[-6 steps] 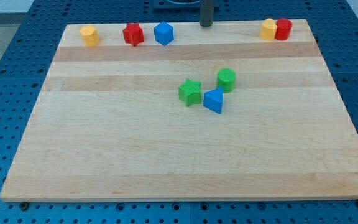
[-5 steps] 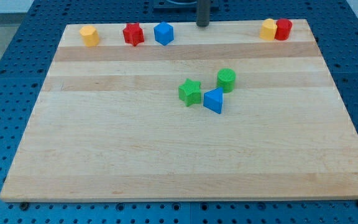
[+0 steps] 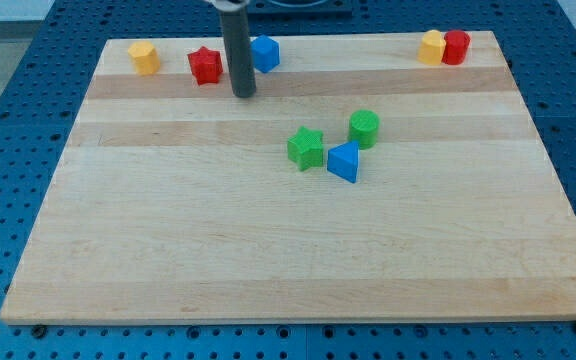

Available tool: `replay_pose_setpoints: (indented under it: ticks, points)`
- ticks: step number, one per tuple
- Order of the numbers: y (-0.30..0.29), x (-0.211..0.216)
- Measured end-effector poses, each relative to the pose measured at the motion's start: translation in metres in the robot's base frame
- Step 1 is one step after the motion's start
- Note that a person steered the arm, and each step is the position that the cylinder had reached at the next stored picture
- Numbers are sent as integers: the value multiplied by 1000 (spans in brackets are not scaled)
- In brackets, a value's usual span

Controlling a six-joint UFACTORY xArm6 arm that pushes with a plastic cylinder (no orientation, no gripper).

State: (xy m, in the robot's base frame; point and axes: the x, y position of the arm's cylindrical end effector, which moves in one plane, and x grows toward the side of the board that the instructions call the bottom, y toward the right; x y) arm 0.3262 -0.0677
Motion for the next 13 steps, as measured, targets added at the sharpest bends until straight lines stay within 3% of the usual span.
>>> replay_pose_setpoints:
  ticks: [1,2,4,5,6,7,8,9,13]
  points:
    - [5,-1]
    - [1,-45]
    - [-26,-56]
    - [-18,-17]
    - [51,32]
    - [113,-19]
    - [118,-106]
    - [96,-133]
    - [17,-134]
